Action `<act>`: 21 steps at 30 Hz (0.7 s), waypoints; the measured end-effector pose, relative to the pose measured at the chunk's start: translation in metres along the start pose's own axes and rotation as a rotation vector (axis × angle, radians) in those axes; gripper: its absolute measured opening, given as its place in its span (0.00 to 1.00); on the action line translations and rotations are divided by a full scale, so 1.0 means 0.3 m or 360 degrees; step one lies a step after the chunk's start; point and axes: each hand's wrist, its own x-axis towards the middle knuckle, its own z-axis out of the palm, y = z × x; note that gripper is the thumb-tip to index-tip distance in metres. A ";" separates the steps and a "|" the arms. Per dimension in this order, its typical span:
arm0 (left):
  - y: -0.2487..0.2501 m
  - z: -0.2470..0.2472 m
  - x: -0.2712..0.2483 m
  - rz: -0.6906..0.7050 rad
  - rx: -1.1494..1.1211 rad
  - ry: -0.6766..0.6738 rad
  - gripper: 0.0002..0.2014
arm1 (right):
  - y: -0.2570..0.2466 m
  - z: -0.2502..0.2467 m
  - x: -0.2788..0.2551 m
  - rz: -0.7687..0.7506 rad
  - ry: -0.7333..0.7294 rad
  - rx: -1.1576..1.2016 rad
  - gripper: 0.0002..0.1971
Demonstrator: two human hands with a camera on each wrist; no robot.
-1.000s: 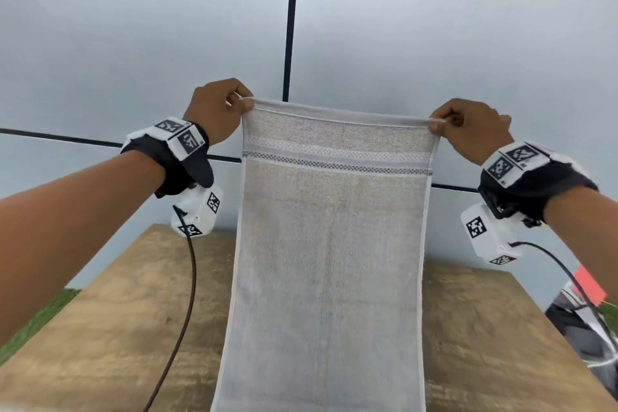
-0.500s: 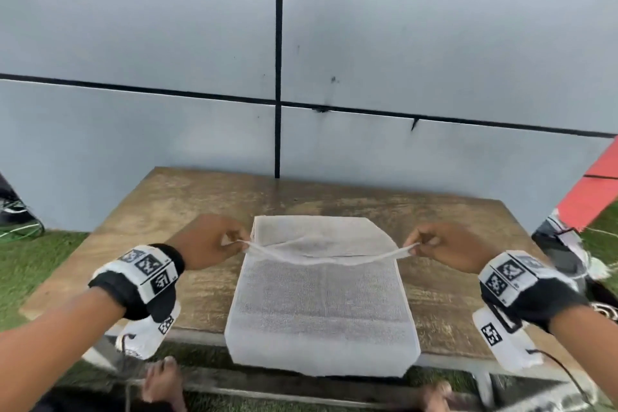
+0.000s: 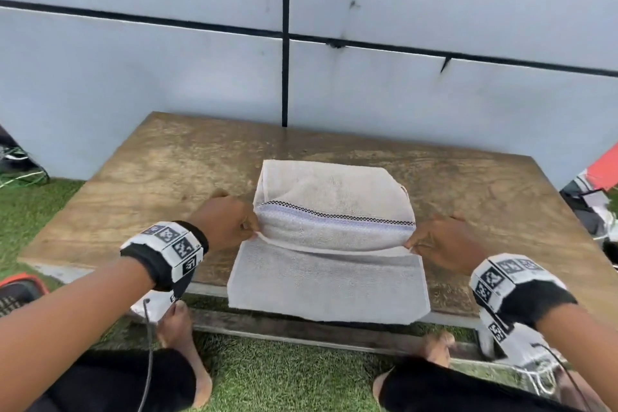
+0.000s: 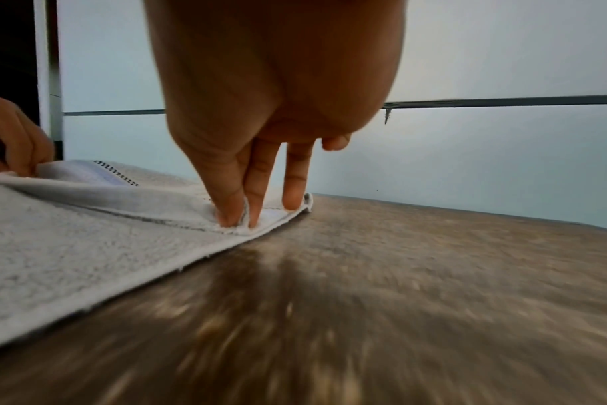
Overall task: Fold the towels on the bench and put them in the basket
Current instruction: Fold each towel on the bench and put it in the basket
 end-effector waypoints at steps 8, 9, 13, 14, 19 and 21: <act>-0.021 -0.080 0.224 -0.0224 0.0222 -0.0010 0.08 | 0.022 -0.063 0.223 0.0318 0.0040 -0.0123 0.07; -0.024 -0.084 0.244 -0.0227 0.0234 -0.0016 0.08 | 0.025 -0.065 0.244 0.0338 0.0041 -0.0115 0.06; -0.027 -0.097 0.261 -0.0238 0.0204 -0.0034 0.08 | 0.017 -0.069 0.254 0.0368 0.0039 -0.0094 0.07; -0.025 -0.105 0.252 -0.0237 0.0202 -0.0004 0.08 | 0.017 -0.070 0.241 0.0364 0.0069 -0.0082 0.07; -0.030 -0.122 0.151 -0.0204 -0.0102 0.0426 0.07 | 0.012 -0.107 0.100 0.0335 0.0526 0.0068 0.08; -0.036 -0.106 0.085 -0.0118 -0.0186 0.0647 0.05 | -0.004 -0.107 0.027 0.0280 0.0621 0.0136 0.07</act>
